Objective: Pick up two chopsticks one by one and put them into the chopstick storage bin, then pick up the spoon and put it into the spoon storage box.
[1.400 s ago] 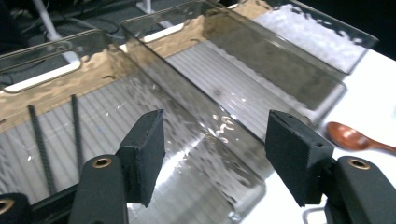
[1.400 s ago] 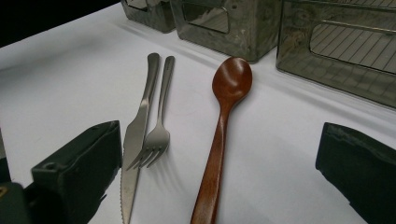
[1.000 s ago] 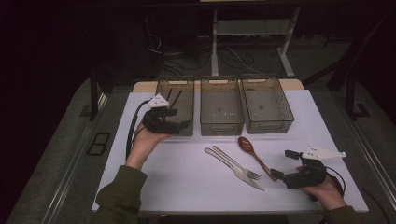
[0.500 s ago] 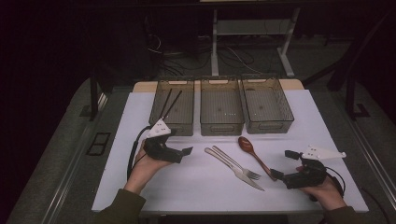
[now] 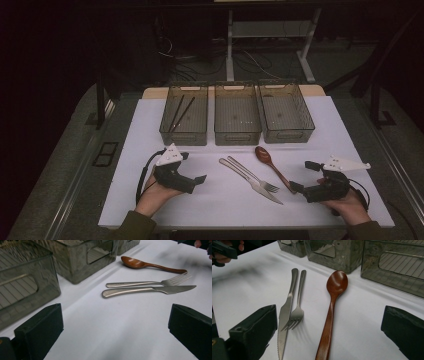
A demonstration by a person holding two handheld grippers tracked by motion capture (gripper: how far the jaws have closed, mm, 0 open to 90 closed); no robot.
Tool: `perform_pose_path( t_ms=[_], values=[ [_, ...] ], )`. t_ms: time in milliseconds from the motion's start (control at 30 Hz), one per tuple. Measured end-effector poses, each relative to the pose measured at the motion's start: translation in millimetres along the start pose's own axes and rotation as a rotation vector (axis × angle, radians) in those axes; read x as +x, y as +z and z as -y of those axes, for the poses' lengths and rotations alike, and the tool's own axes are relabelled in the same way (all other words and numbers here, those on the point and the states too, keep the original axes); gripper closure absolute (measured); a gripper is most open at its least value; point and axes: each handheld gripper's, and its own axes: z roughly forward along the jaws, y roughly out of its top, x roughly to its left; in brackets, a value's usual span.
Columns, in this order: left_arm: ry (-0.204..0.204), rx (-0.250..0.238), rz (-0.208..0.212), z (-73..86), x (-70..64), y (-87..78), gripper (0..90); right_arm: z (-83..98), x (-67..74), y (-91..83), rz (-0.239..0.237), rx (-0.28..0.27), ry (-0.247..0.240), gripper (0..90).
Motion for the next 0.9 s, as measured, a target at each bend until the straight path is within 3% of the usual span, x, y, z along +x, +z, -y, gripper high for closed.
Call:
perform_pose_path(
  t_ms=[233, 333, 633, 900],
  values=[
    [0.001, 0.017, 0.011, 12.5, -6.3, -2.9, 0.0, -1.1, 1.5, 0.0, -0.003, 0.038, 0.001, 0.5],
    [0.002, 0.022, 0.010, 14.0, -4.9, -2.6, 0.0, -1.9, 2.6, -0.5, -0.018, 0.053, -0.004, 6.1],
    [0.000, 0.020, 0.010, 14.3, -3.4, -3.6, 0.0, -3.9, 7.7, 5.4, -0.044, 0.106, -0.001, 42.0],
    [-0.015, 0.025, 0.013, 13.9, -2.4, -2.9, 0.0, -2.5, 13.0, 17.5, -0.064, 0.193, 0.010, 69.7]
  ],
)
